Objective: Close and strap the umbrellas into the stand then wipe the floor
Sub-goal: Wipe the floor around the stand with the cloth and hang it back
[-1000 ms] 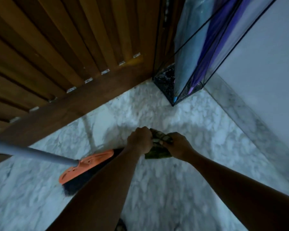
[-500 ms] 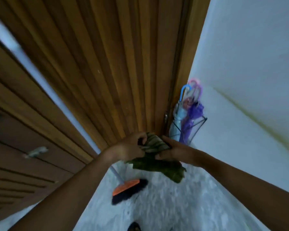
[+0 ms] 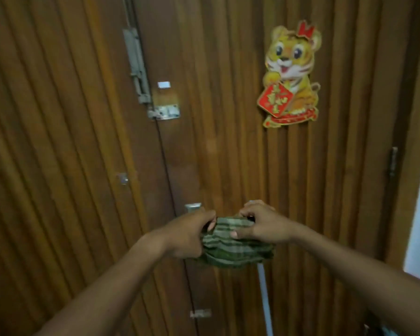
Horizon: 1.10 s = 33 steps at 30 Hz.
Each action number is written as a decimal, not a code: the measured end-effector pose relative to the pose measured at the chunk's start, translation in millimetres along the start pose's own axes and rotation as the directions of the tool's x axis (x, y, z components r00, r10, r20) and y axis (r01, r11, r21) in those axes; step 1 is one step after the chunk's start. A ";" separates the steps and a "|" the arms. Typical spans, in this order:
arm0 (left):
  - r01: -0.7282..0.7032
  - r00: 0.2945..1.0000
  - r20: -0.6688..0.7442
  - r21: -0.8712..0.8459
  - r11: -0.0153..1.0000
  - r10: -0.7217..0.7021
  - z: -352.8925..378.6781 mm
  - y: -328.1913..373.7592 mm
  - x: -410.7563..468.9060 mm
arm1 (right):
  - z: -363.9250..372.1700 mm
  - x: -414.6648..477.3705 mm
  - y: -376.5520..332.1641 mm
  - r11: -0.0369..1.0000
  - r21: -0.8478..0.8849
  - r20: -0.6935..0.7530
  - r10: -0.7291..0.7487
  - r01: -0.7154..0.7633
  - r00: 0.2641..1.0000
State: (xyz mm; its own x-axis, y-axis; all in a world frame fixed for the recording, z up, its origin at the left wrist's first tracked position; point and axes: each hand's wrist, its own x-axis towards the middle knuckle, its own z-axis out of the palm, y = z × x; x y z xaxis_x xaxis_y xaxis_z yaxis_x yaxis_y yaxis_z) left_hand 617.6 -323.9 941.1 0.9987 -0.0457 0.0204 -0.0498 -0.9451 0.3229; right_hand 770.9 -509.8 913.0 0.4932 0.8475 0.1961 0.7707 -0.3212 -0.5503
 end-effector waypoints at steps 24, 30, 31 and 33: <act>0.135 0.799 -0.515 -0.348 0.928 -0.310 -124.3 -266.5 -47.7 | 113.8 292.5 -141.9 0.936 -0.019 -0.262 -0.343 0.351 0.902; 0.273 0.582 -0.752 -0.178 0.945 -0.310 -126.2 -303.5 -0.2 | 140.3 342.0 -137.1 0.910 -0.300 -0.466 -0.401 0.286 0.789; 0.282 0.565 -0.767 -0.165 0.945 -0.303 -123.4 -308.5 5.1 | 145.9 345.5 -136.3 0.908 -0.333 -0.483 -0.397 0.256 0.781; 0.282 0.541 -0.793 -0.142 0.949 -0.280 -116.9 -318.3 12.3 | 154.9 348.5 -135.9 0.891 -0.409 -0.527 -0.405 0.195 0.747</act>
State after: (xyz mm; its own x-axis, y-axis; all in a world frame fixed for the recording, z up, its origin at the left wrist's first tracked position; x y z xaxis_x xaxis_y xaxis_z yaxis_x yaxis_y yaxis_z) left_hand 645.3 14.2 949.3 0.5511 0.4961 0.6709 0.2341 -0.8637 0.4464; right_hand 775.6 -105.3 930.4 0.2684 0.5409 0.7971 0.9483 -0.2939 -0.1199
